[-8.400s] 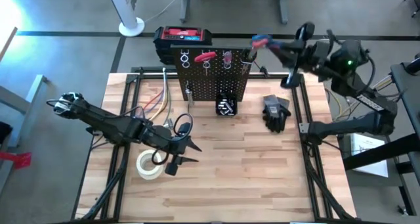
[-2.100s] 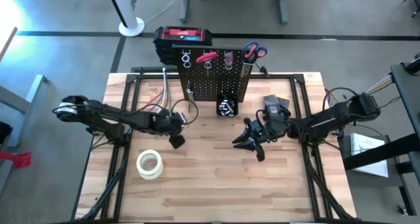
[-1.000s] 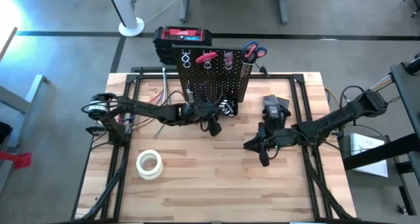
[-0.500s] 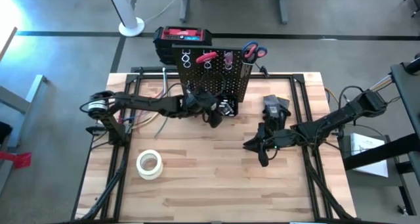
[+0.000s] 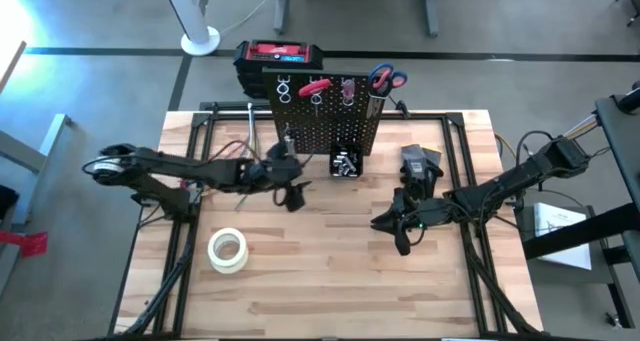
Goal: Hang tools onto peg board
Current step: Put the extension bar into the black bin on the peg board
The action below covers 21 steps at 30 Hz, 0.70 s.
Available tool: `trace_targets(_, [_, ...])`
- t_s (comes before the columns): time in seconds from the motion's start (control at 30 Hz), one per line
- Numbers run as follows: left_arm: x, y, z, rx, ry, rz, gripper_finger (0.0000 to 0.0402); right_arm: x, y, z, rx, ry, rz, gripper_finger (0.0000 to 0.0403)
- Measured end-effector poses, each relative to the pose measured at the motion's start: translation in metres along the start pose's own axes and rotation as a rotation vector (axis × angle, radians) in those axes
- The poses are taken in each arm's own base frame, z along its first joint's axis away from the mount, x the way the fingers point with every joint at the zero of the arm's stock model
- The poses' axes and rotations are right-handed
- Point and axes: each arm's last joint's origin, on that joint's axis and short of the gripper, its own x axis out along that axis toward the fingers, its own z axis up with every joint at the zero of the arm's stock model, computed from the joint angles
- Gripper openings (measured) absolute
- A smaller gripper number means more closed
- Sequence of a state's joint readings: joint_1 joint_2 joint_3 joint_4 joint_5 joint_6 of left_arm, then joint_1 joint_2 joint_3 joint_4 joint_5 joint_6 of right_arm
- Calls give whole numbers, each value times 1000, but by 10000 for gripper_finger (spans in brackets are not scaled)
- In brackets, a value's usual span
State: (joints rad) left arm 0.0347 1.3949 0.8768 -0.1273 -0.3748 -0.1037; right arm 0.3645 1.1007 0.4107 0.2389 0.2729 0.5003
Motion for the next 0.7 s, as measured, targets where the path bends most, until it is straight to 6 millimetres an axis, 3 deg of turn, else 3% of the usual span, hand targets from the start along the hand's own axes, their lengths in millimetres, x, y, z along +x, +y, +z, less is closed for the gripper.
trace_targets(0.13, [-9,8,-38,70,56,7,231,0,0,0,-4,-4,2,57])
trace_targets(0.33, [-3,11,-84,193,96,-22,231,0,1,2,-19,-9,5,55])
trace_targets(0.7, [25,19,-106,414,190,13,231,0,1,3,-1,-10,6,54])
